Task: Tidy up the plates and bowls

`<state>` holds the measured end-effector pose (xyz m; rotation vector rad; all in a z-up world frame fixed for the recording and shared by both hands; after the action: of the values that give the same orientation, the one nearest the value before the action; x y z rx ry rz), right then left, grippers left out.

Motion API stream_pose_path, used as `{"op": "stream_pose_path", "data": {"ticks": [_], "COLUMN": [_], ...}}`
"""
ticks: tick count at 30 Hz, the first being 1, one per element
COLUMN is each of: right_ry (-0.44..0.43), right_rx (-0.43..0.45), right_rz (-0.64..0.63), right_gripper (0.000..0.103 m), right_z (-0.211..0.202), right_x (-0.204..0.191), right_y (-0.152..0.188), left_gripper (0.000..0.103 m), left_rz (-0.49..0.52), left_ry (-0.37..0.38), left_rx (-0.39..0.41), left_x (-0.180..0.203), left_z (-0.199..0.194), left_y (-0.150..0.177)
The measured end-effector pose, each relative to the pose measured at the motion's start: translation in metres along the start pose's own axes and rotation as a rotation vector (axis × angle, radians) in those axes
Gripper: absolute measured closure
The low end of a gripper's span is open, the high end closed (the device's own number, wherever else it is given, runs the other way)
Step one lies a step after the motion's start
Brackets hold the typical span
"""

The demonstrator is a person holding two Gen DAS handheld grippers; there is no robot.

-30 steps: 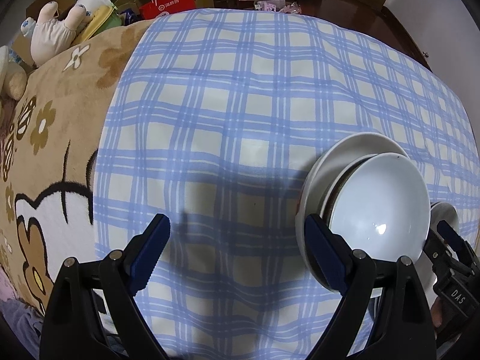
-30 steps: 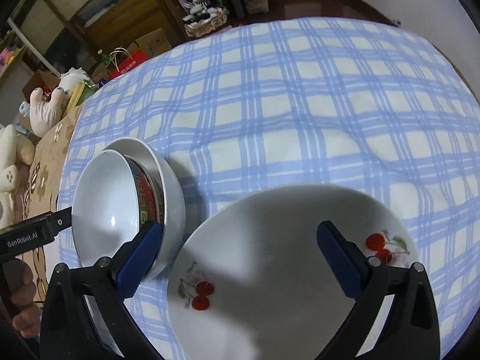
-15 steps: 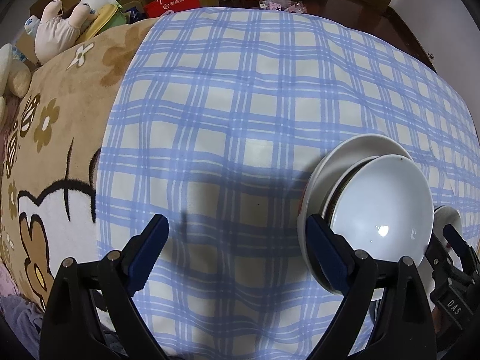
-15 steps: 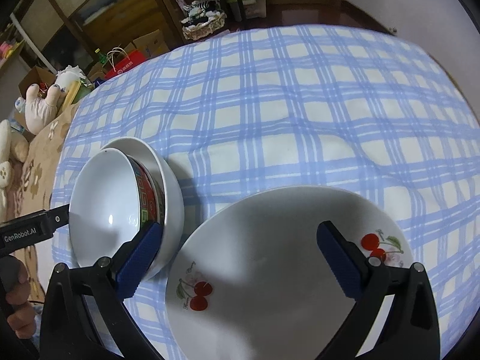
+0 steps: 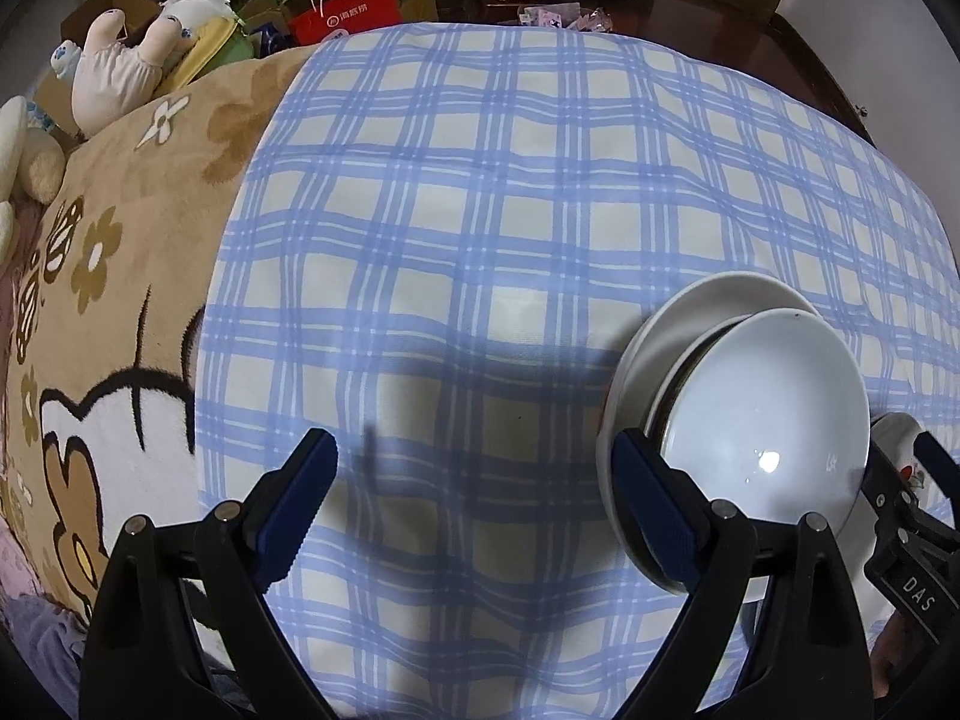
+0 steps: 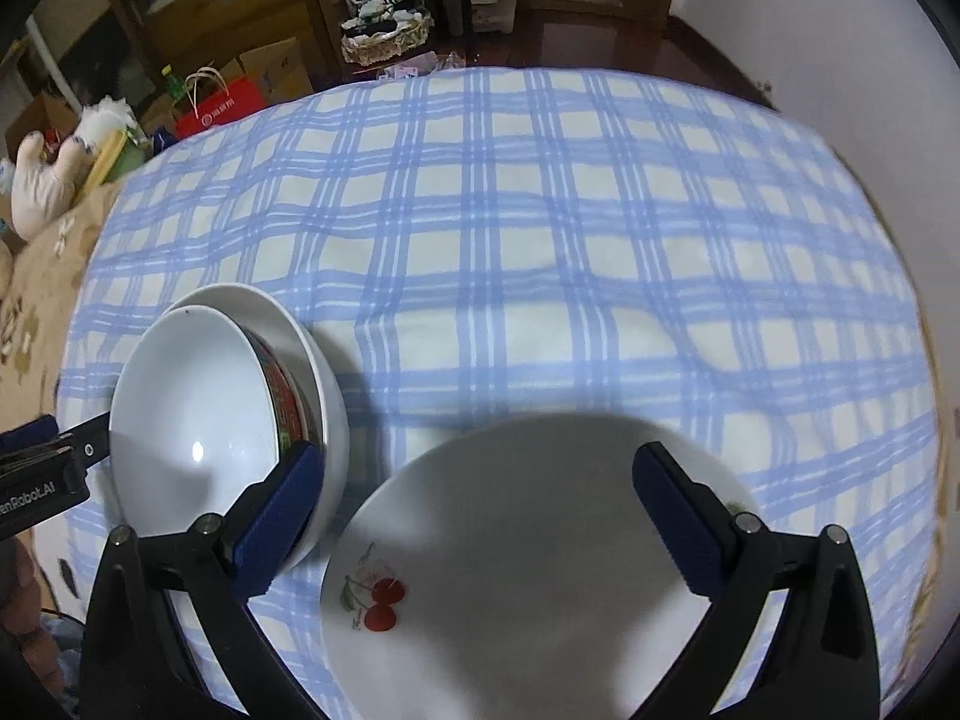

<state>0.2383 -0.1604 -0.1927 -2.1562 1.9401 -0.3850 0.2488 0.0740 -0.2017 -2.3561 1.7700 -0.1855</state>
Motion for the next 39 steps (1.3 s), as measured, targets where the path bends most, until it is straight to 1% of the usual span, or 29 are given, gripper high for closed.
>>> {"op": "stream_pose_path", "data": {"ticks": [1, 5, 7, 8, 10, 12, 15, 21, 24, 27, 30, 32, 33, 34, 37, 39], "right_ry": [-0.003, -0.063, -0.116, -0.142, -0.195, -0.233, -0.253, -0.282, -0.271, -0.239, -0.155, -0.116, -0.112, -0.136, -0.224, -0.266], "right_rx": [0.008, 0.007, 0.0, -0.005, -0.021, -0.03, -0.025, -0.027, -0.017, -0.002, 0.034, 0.052, 0.063, 0.068, 0.059, 0.051], "right_rz": [-0.012, -0.021, -0.019, -0.023, -0.033, -0.031, -0.039, -0.014, -0.043, -0.093, -0.177, -0.212, -0.218, -0.211, -0.163, -0.139], "right_gripper": [0.007, 0.015, 0.029, 0.032, 0.045, 0.051, 0.056, 0.058, 0.059, 0.061, 0.061, 0.061, 0.068, 0.077, 0.084, 0.086], "right_z": [-0.001, -0.001, -0.001, -0.001, -0.001, -0.002, -0.003, -0.002, -0.004, -0.007, -0.012, -0.014, -0.015, -0.015, -0.012, -0.011], "right_x": [-0.001, -0.005, -0.008, -0.011, -0.017, -0.02, -0.025, -0.023, -0.024, -0.029, -0.035, -0.037, -0.038, -0.038, -0.038, -0.037], "right_y": [-0.002, -0.003, -0.002, -0.001, 0.0, 0.002, 0.003, 0.002, 0.002, 0.001, -0.002, -0.003, -0.004, -0.005, -0.004, -0.004], "left_gripper": [0.01, 0.01, 0.009, 0.009, 0.009, 0.009, 0.009, 0.009, 0.009, 0.009, 0.009, 0.009, 0.009, 0.008, 0.007, 0.007], "left_rz": [-0.002, -0.011, -0.011, -0.013, -0.017, -0.017, -0.011, 0.008, 0.002, 0.003, 0.006, 0.001, -0.001, -0.003, 0.0, 0.006], "left_ry": [0.001, 0.006, 0.005, 0.005, -0.005, -0.009, -0.021, -0.033, -0.025, -0.024, -0.028, -0.025, -0.024, -0.02, -0.023, -0.021], "left_rx": [-0.001, -0.009, -0.014, -0.016, -0.013, -0.01, -0.002, 0.011, 0.003, 0.003, 0.005, 0.001, 0.001, -0.002, -0.008, -0.009], "left_x": [0.0, 0.0, 0.0, 0.0, 0.0, 0.0, 0.001, 0.001, 0.001, 0.0, 0.0, 0.0, 0.001, 0.001, 0.001, 0.001], "left_z": [0.001, 0.003, 0.004, 0.004, 0.003, 0.003, 0.002, -0.002, -0.001, -0.001, -0.002, -0.001, -0.001, -0.001, 0.0, 0.0], "left_y": [-0.001, -0.002, -0.001, -0.001, -0.001, -0.001, 0.0, 0.0, 0.002, 0.001, 0.001, 0.001, 0.001, 0.001, 0.003, 0.004]}}
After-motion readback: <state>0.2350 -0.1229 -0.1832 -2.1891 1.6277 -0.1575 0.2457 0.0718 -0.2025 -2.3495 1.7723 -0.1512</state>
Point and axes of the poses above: each gripper's, at about its wrist camera, not at the fingertips, and z roughly the way its jaws point, x to its right, y to its underside, the point moved 9 cm from there along z, roughly the way its jaws point, and after that the axes turned 10 degrees about -z, right-handed, at the moved point
